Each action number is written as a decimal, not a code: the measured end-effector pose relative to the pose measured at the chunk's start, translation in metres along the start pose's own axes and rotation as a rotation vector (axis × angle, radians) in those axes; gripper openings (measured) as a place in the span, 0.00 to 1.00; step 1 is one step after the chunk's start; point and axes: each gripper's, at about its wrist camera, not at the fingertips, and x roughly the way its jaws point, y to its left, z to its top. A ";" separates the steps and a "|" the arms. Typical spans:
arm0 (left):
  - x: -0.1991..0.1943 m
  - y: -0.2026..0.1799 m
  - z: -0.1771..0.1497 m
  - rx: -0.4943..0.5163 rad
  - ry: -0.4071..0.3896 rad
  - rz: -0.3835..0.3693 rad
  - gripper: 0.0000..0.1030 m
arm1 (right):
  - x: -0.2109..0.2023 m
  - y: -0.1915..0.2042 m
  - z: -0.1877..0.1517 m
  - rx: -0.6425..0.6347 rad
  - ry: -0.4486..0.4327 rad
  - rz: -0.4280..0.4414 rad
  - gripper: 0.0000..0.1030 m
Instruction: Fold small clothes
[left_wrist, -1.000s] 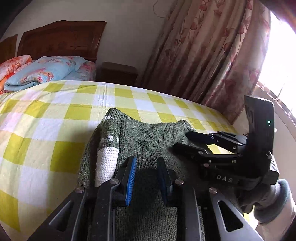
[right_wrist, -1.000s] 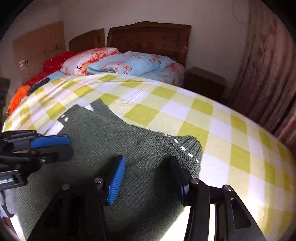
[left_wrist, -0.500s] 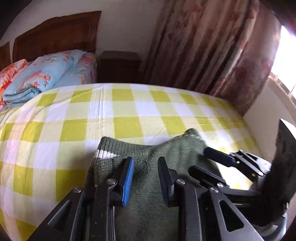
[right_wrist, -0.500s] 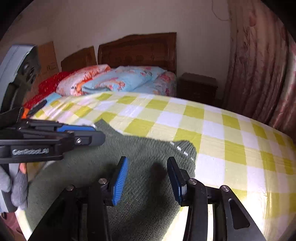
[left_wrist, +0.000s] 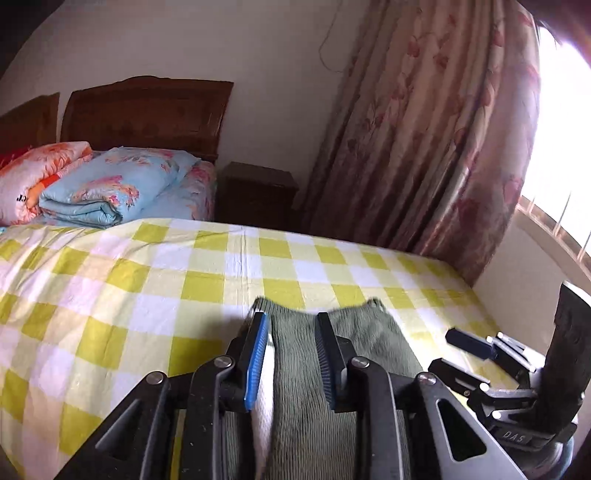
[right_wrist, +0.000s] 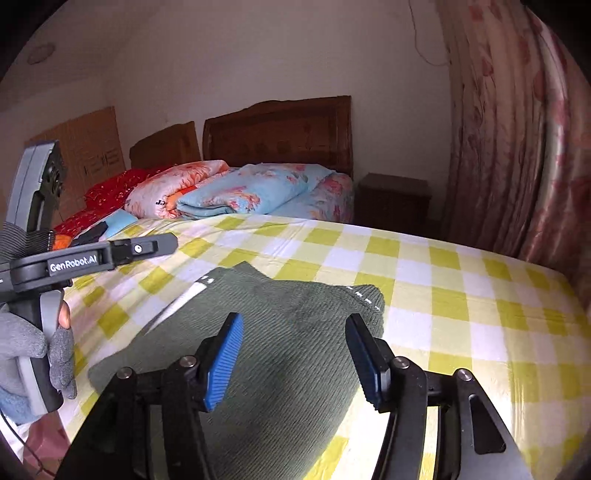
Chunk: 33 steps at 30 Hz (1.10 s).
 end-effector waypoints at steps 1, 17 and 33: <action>-0.003 -0.007 -0.010 0.043 0.027 0.013 0.27 | -0.007 0.010 -0.006 -0.030 0.002 0.002 1.00; 0.002 -0.026 -0.084 0.164 0.065 0.087 0.28 | -0.023 0.041 -0.061 -0.070 0.004 -0.064 1.00; -0.015 -0.029 -0.085 0.134 0.061 0.115 0.28 | -0.023 0.048 -0.066 -0.089 0.064 -0.100 1.00</action>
